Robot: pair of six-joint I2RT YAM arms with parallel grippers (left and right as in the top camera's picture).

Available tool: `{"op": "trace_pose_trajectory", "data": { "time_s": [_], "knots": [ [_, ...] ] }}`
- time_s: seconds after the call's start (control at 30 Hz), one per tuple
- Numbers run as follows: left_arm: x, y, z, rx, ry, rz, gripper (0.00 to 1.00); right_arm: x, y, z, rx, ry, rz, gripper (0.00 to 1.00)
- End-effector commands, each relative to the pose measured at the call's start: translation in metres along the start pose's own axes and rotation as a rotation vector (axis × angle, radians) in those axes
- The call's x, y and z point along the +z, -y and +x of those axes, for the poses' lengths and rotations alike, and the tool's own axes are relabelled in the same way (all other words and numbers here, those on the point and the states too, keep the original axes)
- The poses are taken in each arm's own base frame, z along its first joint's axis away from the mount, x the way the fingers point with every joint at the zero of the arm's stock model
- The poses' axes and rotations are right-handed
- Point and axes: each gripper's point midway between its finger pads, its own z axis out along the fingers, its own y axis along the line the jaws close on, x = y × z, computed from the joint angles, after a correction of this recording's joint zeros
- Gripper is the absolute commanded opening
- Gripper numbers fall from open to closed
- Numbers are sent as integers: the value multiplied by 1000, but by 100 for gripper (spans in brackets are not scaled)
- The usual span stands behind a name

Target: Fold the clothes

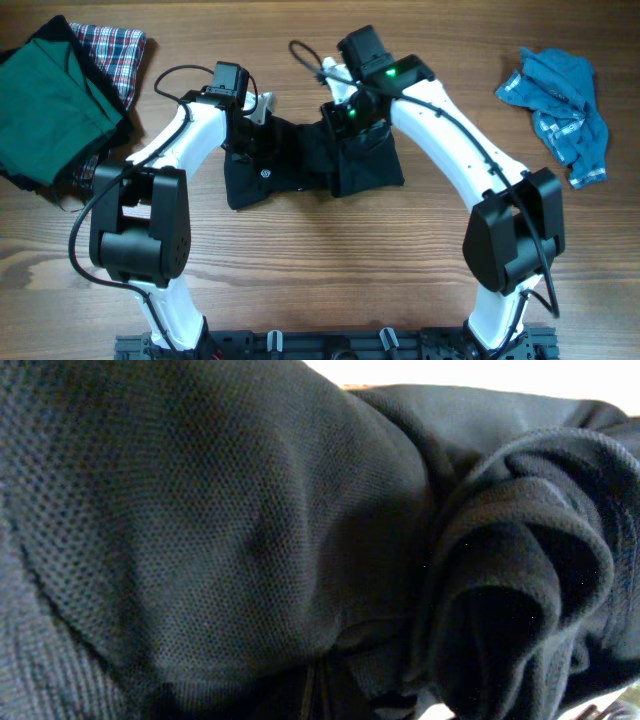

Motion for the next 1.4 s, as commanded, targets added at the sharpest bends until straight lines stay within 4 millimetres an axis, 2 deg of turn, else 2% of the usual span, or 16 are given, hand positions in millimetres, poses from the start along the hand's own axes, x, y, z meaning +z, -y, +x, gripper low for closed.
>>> {"op": "trace_pose_trajectory", "data": {
  "time_s": [0.0,0.07,0.2,0.37,0.53,0.7,0.8,0.9,0.97,1.0,1.07,1.13,1.2,1.23,1.37],
  "knots": [
    [-2,-3,2,-30,11,-16,4,31,-10,14,-2,-75,-34,4],
    [-2,-3,2,-30,10,-16,4,45,-8,20,3,-109,-31,4],
    [-2,-3,1,-28,14,-15,4,56,-1,21,5,-119,-14,5],
    [-2,-5,1,-30,12,-24,4,68,30,29,35,-158,102,4],
    [-2,-10,3,-36,7,-51,4,56,72,30,118,-158,196,4],
    [-2,-9,3,-36,7,-51,4,36,119,40,215,-183,244,4],
    [-2,-9,3,-36,7,-51,4,33,123,43,207,-194,224,4],
    [-2,-10,3,-36,8,-51,4,32,109,39,175,-186,149,4],
    [-2,-10,3,-36,7,-51,4,23,105,34,176,-160,131,5],
    [-2,-10,3,-35,7,-52,4,18,106,32,179,-146,132,7],
    [-2,-11,3,-36,9,-58,4,4,107,28,187,-117,117,16],
    [-2,-13,2,-36,12,-69,4,-7,109,31,189,-118,95,23],
    [-2,-13,2,-35,12,-69,4,-12,115,37,192,-138,97,34],
    [-2,-13,2,-35,12,-69,4,-13,120,39,196,-142,115,44],
    [-2,-13,2,-35,12,-69,4,-17,135,45,198,-164,212,48]
  ]
}}
